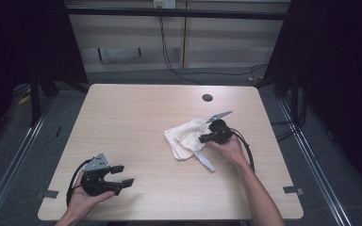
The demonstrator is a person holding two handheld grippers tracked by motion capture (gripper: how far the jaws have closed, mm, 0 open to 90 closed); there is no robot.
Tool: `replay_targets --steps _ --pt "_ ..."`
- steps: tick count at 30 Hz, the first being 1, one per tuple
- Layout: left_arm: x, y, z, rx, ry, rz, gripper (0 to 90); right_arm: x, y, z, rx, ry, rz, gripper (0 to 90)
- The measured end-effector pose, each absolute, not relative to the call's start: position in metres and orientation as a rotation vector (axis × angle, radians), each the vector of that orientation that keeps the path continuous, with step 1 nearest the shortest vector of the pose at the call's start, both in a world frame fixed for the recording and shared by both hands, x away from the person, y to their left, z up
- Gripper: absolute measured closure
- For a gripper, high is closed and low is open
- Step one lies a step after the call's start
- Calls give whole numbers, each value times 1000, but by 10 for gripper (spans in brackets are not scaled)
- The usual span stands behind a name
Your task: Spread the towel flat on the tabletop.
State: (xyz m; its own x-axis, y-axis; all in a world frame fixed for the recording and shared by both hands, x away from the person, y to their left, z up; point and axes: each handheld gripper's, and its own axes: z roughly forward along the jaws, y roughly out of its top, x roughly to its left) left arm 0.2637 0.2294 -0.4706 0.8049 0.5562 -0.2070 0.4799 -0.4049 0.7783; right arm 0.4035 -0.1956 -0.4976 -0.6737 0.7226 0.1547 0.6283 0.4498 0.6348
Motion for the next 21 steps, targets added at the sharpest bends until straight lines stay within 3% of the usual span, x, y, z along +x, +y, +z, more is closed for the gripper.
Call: replay_targets --steps 17,21 --pt "264 229 -471 2084 763 106 389 376 -182 -496 1098 2620 1032 846" --pt "264 228 -472 2089 768 112 443 370 -176 -495 1073 2640 1009 850"
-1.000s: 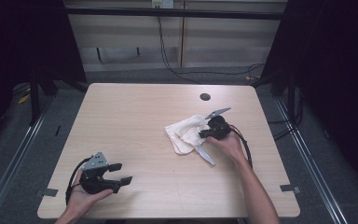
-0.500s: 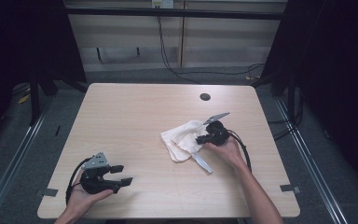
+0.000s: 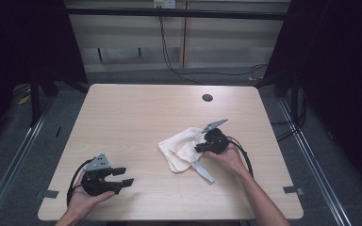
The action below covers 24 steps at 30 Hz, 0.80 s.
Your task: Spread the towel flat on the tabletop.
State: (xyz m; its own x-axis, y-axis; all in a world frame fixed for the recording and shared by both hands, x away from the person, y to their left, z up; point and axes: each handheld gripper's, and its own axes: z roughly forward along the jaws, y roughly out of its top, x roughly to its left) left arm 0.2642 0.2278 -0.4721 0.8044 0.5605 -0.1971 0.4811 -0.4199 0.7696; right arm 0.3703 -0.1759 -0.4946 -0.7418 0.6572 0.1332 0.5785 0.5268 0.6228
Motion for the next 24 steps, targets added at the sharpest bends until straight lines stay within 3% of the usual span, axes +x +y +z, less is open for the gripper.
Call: replay_targets --steps 24 --pt "263 230 -470 2069 742 110 521 334 -150 -489 1048 2697 1020 858"
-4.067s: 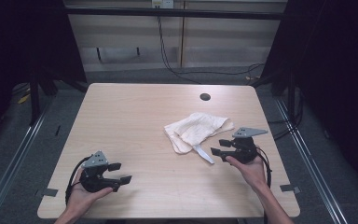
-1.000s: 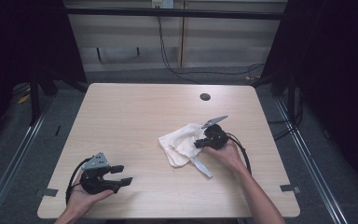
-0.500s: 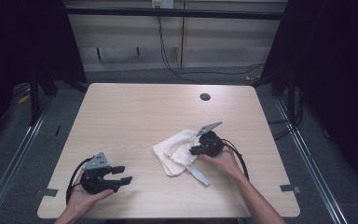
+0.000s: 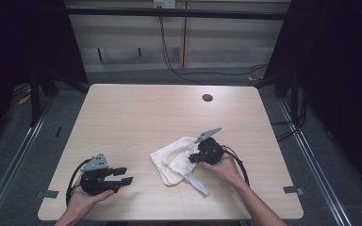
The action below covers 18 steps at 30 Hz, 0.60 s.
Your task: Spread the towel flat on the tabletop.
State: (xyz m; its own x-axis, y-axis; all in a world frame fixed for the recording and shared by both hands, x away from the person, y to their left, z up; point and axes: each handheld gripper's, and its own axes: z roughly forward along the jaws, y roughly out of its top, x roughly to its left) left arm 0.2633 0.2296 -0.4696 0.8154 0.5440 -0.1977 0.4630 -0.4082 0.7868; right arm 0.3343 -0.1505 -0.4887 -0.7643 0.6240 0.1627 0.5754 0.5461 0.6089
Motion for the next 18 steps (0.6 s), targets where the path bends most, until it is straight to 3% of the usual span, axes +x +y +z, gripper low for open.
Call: replay_targets --steps 18 --pt "264 225 -467 2070 757 142 608 310 -106 -482 981 2755 1097 859"
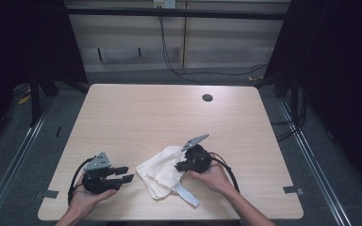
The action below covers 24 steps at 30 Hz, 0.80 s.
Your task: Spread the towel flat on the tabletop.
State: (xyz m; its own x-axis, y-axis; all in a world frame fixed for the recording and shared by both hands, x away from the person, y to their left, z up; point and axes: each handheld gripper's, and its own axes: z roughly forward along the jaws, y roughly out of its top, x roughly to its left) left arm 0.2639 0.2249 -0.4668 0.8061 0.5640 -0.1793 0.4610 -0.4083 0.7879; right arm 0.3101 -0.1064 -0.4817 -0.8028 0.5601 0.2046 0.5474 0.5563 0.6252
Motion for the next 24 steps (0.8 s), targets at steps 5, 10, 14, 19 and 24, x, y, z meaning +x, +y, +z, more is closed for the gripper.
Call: replay_targets --steps 5,10,14,19,24 --pt "263 223 -467 2082 730 134 644 304 -96 -484 970 2783 1090 859" --pt "261 216 -466 2098 692 125 681 297 -94 -491 937 2818 1076 832" --pt "261 201 -465 2119 655 104 684 296 -98 -489 941 2788 1096 687" --pt "258 176 -456 2152 571 87 679 290 -115 -469 949 2718 1154 582" --pt "261 147 -450 2190 491 54 715 283 -146 -452 981 2640 1195 580"
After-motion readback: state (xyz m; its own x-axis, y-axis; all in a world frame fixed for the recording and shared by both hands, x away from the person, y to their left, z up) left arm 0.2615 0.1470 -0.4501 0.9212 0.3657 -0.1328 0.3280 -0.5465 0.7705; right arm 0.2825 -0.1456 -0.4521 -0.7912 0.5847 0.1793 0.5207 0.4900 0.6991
